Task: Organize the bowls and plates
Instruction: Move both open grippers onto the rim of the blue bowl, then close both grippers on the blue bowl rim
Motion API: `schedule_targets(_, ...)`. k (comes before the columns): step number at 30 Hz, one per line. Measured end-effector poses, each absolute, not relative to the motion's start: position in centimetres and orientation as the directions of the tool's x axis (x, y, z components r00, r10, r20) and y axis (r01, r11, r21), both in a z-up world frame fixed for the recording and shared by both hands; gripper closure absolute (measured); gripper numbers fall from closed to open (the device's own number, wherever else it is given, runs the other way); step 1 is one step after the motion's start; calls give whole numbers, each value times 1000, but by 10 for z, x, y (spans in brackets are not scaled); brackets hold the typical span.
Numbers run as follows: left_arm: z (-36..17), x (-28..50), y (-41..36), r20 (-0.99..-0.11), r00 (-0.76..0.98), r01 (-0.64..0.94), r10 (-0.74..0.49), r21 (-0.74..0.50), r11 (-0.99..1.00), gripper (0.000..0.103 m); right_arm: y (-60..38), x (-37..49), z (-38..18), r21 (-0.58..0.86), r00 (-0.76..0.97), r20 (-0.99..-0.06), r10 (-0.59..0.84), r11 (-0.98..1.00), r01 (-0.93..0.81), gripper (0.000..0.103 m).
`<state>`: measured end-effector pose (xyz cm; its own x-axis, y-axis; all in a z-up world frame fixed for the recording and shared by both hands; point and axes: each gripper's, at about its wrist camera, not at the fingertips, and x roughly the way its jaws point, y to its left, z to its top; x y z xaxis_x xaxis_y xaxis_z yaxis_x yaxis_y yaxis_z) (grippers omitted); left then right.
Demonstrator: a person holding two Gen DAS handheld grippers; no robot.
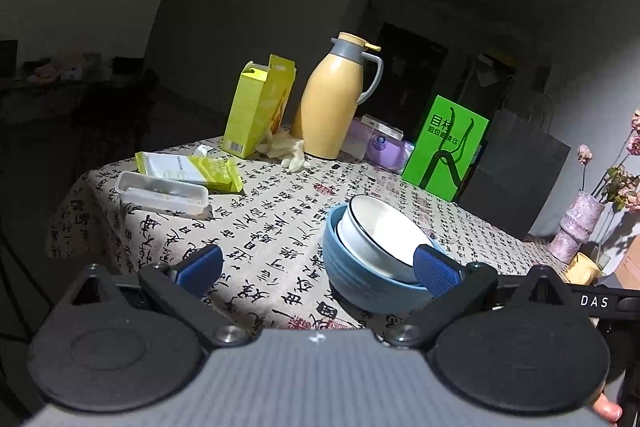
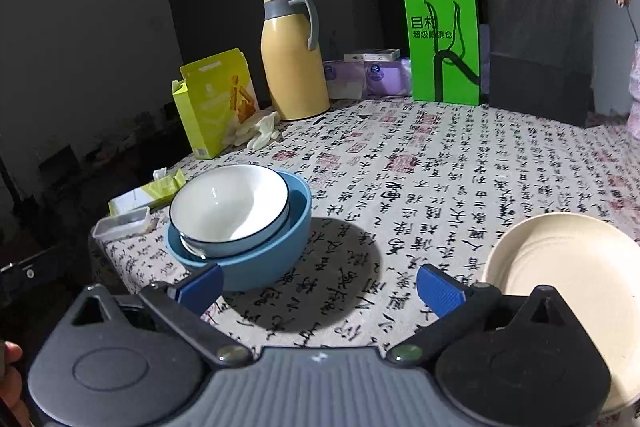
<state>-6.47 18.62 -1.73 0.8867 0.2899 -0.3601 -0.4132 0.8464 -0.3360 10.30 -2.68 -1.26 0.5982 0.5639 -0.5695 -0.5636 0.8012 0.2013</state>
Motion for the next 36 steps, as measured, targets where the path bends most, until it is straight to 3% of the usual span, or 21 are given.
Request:
schedule_targets(21,-17,18,209,-436,869,-407,236,-355,842,0,-7,167,-25,295,522,-616,590,787,-541,0)
schedule_targets(36,-42,81,238,-564,806,-459,182,-400,794,0,24,206,-49,393,449,-651,612,778,-491,2)
